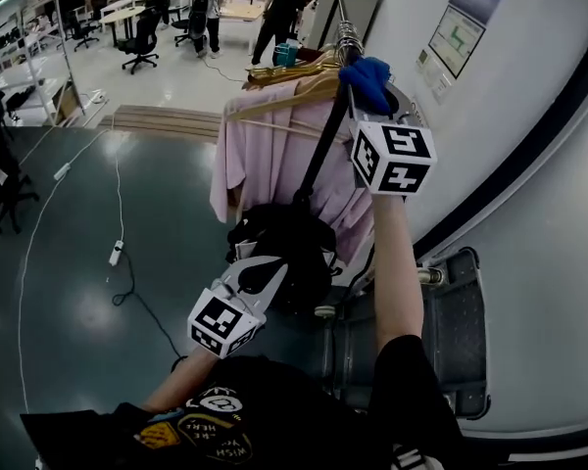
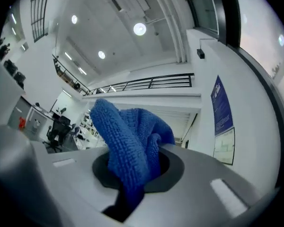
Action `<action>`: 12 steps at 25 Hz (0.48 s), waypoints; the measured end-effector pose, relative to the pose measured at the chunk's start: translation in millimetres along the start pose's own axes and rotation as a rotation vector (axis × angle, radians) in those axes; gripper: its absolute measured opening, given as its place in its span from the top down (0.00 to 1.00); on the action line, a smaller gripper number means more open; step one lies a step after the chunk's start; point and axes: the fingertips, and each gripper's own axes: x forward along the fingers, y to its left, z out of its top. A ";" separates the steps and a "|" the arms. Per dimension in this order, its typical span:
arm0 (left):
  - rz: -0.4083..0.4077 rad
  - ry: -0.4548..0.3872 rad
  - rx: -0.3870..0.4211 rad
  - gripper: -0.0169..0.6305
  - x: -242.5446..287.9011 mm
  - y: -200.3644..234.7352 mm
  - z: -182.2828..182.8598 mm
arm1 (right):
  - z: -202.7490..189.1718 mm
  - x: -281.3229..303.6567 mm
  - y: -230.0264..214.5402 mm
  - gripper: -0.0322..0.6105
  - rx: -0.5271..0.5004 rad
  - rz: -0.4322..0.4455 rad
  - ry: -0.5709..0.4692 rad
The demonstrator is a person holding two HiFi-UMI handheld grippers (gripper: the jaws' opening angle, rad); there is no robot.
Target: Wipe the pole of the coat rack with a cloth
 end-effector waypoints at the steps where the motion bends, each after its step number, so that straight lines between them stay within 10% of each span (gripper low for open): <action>1: -0.017 -0.003 0.003 0.97 2.7 1.0 3.5 | 1.9 15.9 -2.8 0.90 -0.028 -0.010 0.033; 12: -0.037 0.014 -0.031 0.97 -0.3 51.2 -5.1 | -87.7 -17.8 82.7 0.90 0.007 0.153 0.144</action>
